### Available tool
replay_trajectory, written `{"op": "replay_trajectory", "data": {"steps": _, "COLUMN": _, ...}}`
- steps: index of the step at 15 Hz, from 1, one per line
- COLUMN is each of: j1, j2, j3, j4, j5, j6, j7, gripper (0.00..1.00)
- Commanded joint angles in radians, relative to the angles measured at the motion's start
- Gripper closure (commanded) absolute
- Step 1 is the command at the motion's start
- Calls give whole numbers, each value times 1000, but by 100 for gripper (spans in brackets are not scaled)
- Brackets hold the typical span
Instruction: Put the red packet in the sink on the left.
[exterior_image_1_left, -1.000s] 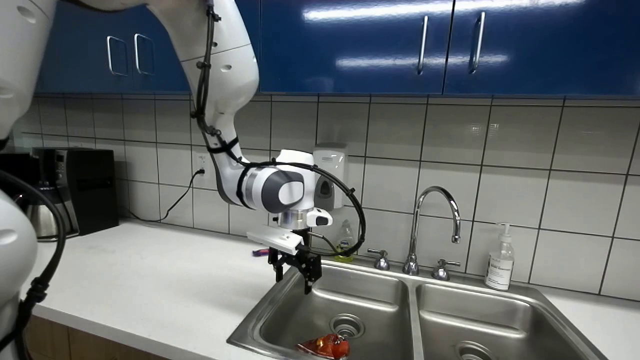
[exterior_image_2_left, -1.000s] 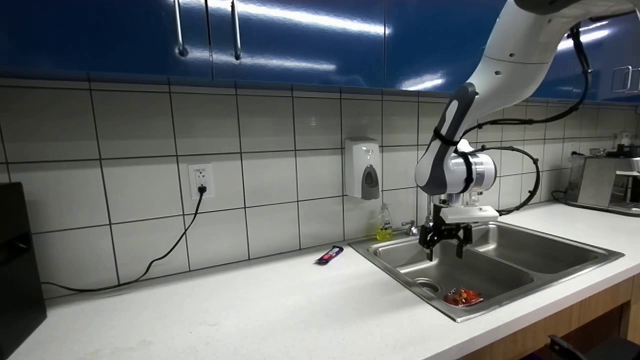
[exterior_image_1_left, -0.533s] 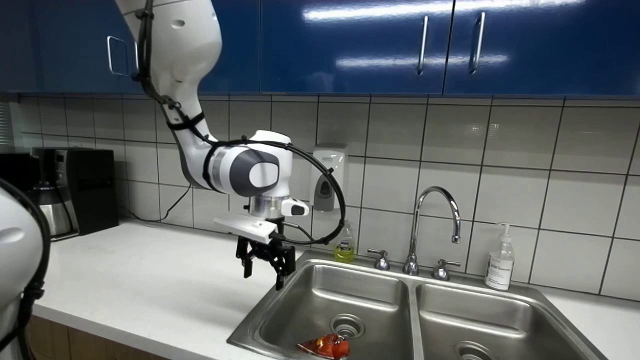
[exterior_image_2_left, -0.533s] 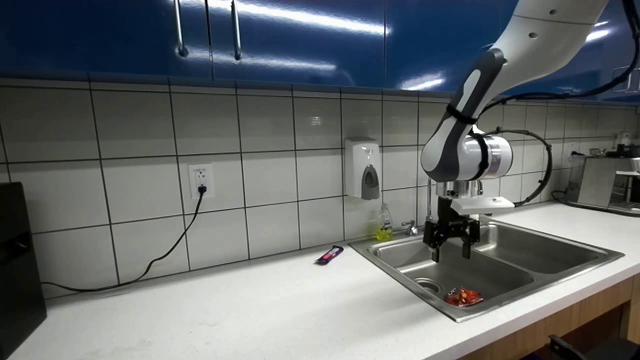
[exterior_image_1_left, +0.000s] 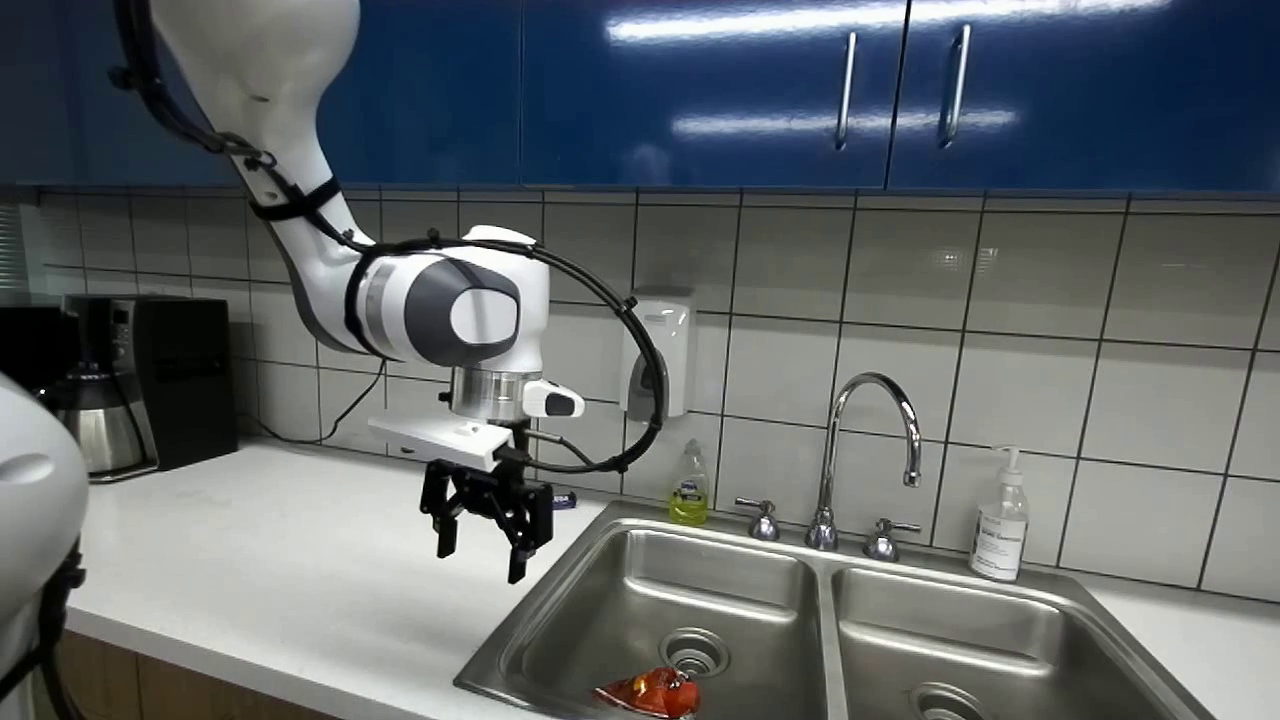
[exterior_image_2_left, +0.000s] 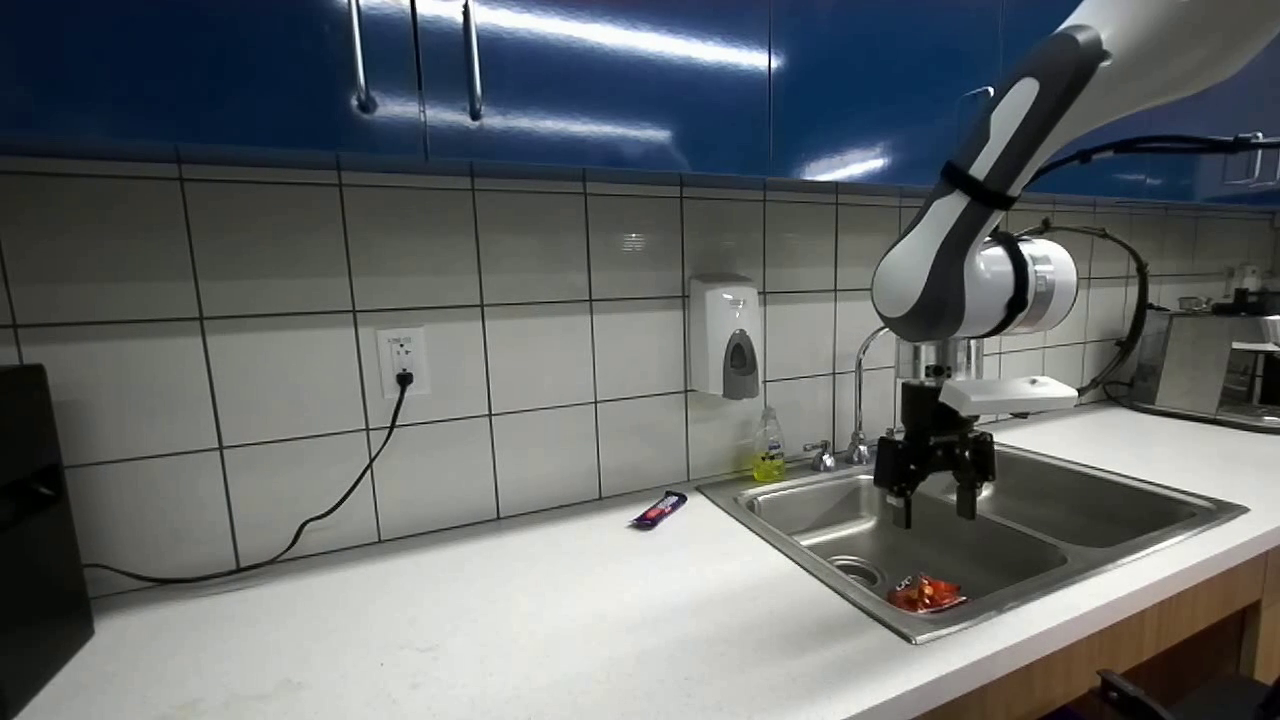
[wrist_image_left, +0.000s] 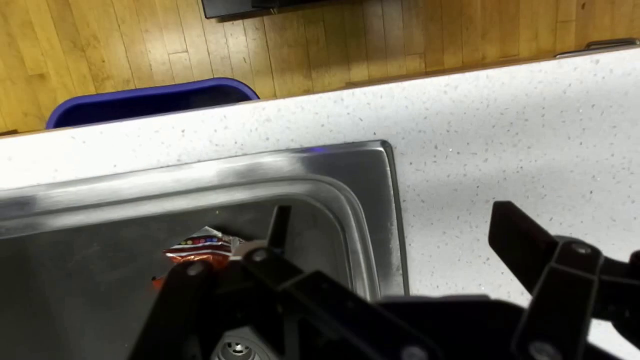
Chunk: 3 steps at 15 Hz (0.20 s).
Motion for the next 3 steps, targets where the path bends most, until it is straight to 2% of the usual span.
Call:
{"op": "replay_trajectory", "data": {"steps": 1, "j1": 10, "j2": 3, "j3": -10, "j4": 2, "j5": -4, "j6": -1, "j7": 3, "gripper": 0}}
{"op": "replay_trajectory", "data": {"steps": 3, "j1": 9, "j2": 15, "j3": -10, "j4": 4, "j5": -3, "j6": 1, "j7": 3, "gripper": 0}}
